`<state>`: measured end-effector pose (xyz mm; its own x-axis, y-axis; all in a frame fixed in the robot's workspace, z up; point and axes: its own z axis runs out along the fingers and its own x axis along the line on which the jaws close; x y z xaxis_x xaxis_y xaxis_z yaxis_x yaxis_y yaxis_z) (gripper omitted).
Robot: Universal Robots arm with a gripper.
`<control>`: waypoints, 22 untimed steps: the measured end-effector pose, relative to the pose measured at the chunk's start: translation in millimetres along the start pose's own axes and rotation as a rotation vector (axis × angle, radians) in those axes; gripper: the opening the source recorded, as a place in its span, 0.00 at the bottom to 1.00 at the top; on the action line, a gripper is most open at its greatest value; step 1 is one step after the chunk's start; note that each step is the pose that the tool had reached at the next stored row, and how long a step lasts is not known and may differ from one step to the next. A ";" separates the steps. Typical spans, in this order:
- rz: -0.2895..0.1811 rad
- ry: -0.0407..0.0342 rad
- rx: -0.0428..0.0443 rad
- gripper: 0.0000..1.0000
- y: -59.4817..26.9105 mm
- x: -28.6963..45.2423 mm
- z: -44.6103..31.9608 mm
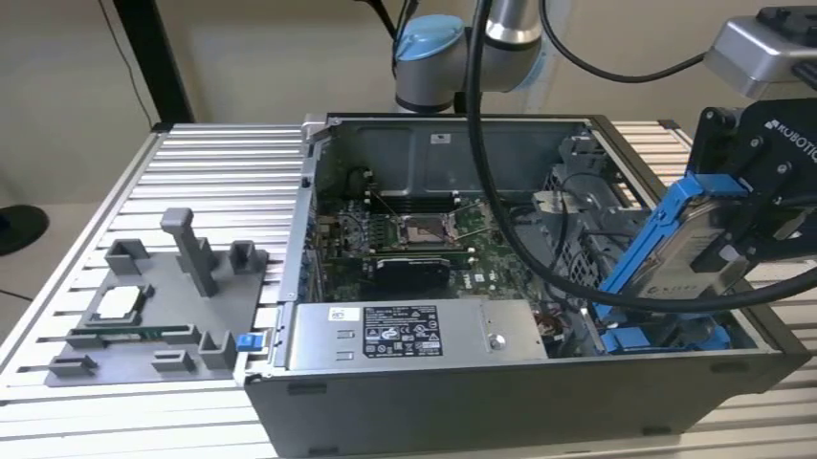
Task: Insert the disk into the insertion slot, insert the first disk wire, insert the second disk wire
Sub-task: 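Insert the disk into the insertion slot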
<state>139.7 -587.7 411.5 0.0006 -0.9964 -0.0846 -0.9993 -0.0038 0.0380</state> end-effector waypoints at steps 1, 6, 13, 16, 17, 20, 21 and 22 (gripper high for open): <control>0.000 -0.0002 0.0000 0.00 0.0 0.1 1.1; 0.000 -0.0002 -0.0001 0.00 -0.2 0.5 5.1; 0.000 -0.0003 -0.0001 0.00 -0.5 1.1 12.1; 0.000 -0.0004 0.0000 0.00 -0.6 1.5 17.0; 0.000 -0.0004 0.0000 0.00 -0.7 1.7 18.8; 0.000 -0.0005 0.0000 0.00 -0.9 2.1 24.3; 0.000 -0.0006 -0.0001 0.00 -1.0 2.3 26.2; 0.000 -0.0005 -0.0001 0.00 -1.1 2.5 28.0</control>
<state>139.7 -587.8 383.3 0.0007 -0.9964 -0.0851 -0.9993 -0.0039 0.0381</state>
